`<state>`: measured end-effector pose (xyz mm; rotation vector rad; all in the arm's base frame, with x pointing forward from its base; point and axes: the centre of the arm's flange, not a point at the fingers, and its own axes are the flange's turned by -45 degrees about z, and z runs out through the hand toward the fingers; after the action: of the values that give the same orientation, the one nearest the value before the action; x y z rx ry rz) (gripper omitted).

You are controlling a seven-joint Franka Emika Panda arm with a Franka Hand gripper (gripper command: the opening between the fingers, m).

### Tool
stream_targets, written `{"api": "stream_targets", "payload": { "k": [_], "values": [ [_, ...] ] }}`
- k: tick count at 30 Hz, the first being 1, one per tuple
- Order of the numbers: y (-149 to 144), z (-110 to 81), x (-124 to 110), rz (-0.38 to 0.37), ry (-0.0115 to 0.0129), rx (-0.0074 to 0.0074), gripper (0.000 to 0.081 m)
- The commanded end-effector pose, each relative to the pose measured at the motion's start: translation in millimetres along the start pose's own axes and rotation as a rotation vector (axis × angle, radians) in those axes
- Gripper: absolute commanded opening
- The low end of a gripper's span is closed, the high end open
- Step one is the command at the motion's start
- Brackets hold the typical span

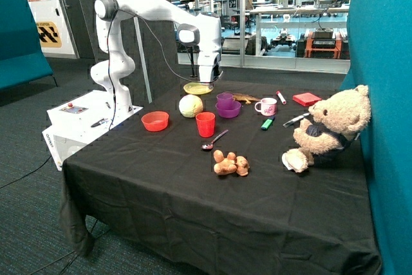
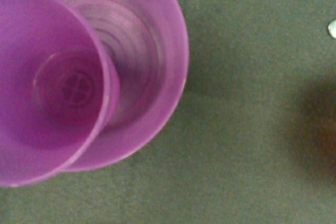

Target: Match the cups with the appropriate bowls

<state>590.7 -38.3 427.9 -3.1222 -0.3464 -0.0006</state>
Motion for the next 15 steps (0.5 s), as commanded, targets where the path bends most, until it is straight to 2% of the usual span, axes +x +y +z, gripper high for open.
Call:
{"api": "stream_targets", "payload": {
  "k": [1, 5, 9, 12, 15],
  "values": [
    [9.3, 1.1, -5.4, -0.002, -0.0004, -0.0002, 0.0],
    [13.8, 1.4, -6.8, 0.004, -0.0004, -0.0002, 0.0006],
    [18.4, 0.5, -6.6, -0.009, -0.0004, -0.0002, 0.0094],
    [22.1, 0.5, -6.1, -0.011, -0.0004, -0.0002, 0.0191],
    [26.6, 0.9, -6.3, -0.013, -0.0004, -0.0002, 0.0237]
  ]
}}
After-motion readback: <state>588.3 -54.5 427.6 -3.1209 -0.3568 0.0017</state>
